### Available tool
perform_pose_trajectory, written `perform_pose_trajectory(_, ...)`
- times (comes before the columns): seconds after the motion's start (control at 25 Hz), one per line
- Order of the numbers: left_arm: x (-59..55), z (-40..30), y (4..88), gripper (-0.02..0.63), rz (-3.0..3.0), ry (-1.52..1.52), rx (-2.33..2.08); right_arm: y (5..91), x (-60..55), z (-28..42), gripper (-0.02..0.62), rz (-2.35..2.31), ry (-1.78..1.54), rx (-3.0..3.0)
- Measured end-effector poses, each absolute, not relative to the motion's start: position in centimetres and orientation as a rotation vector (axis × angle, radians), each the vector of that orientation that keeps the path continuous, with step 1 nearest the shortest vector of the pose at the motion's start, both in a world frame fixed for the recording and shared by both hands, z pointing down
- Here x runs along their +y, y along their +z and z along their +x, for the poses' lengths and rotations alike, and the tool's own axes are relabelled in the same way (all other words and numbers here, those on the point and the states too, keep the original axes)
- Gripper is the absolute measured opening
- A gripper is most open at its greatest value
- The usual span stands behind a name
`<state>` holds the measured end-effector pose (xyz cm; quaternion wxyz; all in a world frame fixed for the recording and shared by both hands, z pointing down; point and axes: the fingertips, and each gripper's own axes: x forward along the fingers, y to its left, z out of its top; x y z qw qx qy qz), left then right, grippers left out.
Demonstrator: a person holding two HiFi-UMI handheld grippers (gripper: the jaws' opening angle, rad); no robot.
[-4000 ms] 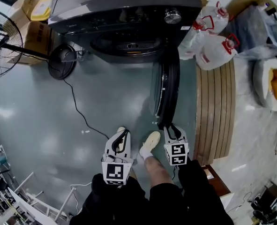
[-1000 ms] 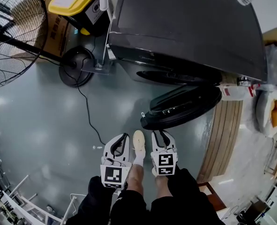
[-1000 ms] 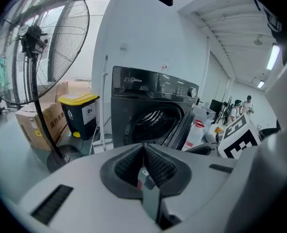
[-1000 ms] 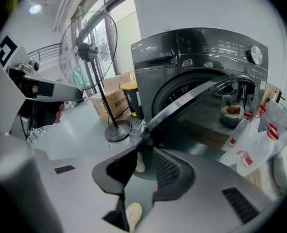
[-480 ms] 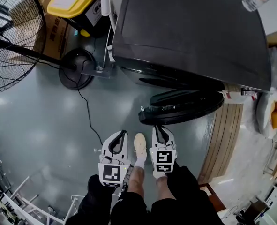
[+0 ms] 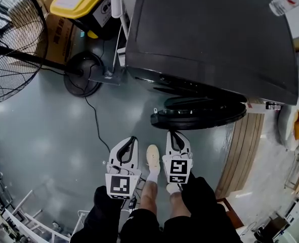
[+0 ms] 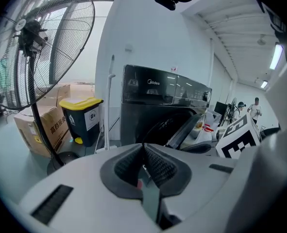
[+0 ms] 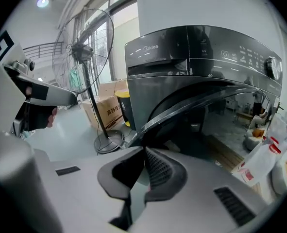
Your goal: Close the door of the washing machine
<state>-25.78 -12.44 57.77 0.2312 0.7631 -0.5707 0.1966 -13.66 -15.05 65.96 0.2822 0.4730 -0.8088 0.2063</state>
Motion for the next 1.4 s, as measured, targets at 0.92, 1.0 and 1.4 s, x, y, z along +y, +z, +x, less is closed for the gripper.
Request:
perform_pose_trajectory(0.92, -17.0, -27.8, 58.3, 0.029, 2.132, 0.473, -1.613, 66.2, -21.1, -15.5, 0.017, 1.349, 0.5, -2.193)
perform_pose_trajectory(1.0, -17.3, -27.9, 58.3, 0.029, 2.13, 0.469, -1.617, 66.3, -21.5, -15.5, 0.017, 1.354, 0.492, -2.192)
perform_pose_trajectory(1.4, -17.6, -28.0, 58.7, 0.029, 2.121, 0.511, -1.601, 66.3, -23.2, -15.4, 0.017, 1.373, 0.477, -2.195)
